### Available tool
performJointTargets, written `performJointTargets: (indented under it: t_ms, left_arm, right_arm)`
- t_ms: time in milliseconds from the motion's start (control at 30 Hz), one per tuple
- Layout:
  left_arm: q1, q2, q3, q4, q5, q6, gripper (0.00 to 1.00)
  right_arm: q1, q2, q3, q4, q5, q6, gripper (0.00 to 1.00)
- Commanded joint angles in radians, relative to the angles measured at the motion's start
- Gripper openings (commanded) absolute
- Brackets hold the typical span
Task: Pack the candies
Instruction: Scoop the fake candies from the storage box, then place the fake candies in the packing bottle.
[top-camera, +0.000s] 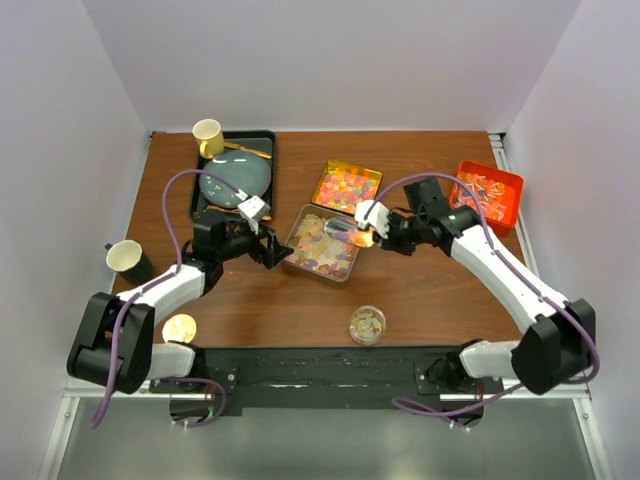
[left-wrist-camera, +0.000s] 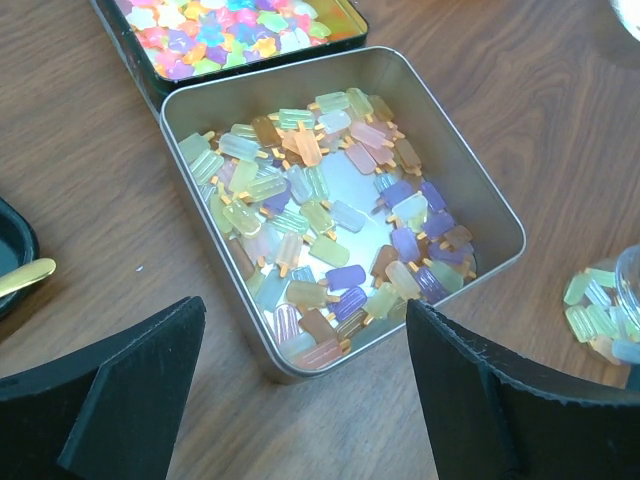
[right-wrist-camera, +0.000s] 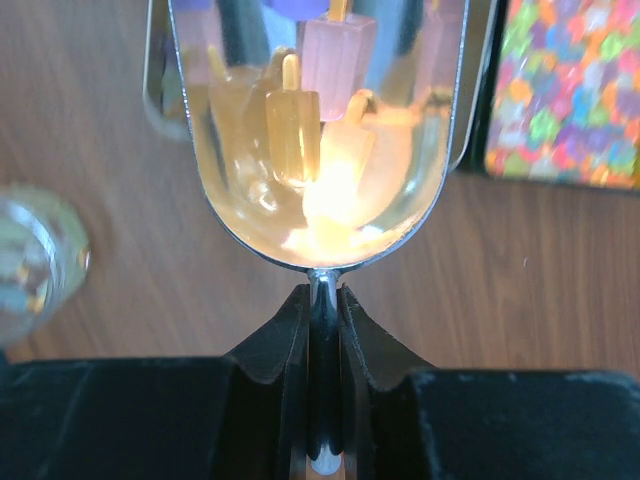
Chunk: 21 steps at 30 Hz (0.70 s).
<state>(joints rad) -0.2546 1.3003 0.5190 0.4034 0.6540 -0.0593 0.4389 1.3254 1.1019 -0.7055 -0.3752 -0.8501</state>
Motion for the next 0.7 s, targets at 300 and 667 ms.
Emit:
performJointTargets:
  t_ms: [300, 667]
  left_arm:
    - [-0.029, 0.039, 0.067, 0.028, -0.145, -0.004, 0.85]
    - [-0.029, 0.056, 0.061, 0.049, -0.169, -0.004, 0.84]
  right_arm:
    - [-0.035, -0.16, 0.056, -0.525, 0.162, -0.527, 0.0]
    - [0.001, -0.187, 0.069, -0.649, 0.324, -0.731, 0.0]
